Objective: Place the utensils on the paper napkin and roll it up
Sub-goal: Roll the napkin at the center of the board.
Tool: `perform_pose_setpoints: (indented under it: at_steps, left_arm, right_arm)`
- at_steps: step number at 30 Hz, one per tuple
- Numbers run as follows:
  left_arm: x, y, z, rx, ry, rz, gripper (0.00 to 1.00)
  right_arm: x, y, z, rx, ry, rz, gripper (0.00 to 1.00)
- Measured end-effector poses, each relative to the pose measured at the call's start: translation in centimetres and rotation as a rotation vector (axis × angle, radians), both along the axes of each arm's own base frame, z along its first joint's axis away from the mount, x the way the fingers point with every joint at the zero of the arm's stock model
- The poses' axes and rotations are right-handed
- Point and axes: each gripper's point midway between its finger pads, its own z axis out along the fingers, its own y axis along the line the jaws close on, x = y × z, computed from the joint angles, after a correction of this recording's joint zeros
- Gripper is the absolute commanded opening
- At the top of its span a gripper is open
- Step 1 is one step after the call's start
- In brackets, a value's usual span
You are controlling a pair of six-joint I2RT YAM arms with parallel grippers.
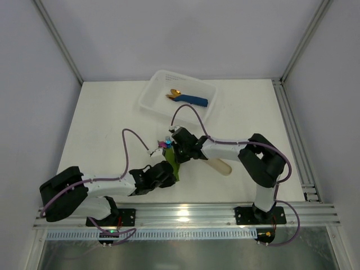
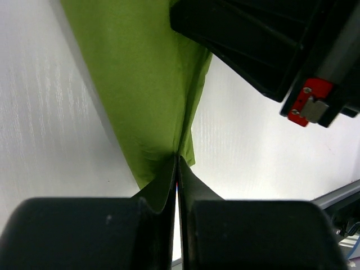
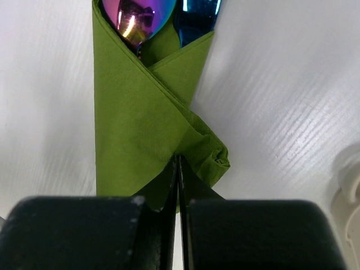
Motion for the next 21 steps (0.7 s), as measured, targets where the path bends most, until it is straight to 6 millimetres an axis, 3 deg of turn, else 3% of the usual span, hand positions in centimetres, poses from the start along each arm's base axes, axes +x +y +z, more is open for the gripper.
perform_pose_setpoints:
  at_steps: [6,13,17,21]
  left_arm:
    - [0.1,0.6,0.9,0.029,-0.014,-0.004,0.22]
    - [1.6,1.9,5.6,0.040,-0.107,0.035,0.33]
    - [3.9,3.5,7.3,0.036,-0.138,0.088,0.32]
    - [6.2,5.5,6.9,0.045,-0.112,0.136,0.09]
  right_arm:
    - [0.5,0.8,0.0,0.025,-0.009,0.000,0.04]
    - [0.6,1.0,0.0,0.033,-0.009,-0.002,0.04]
    - [0.5,1.1,0.0,0.035,-0.007,-0.001,0.04]
    - [0.4,1.2,0.1,0.045,0.003,0.003,0.04]
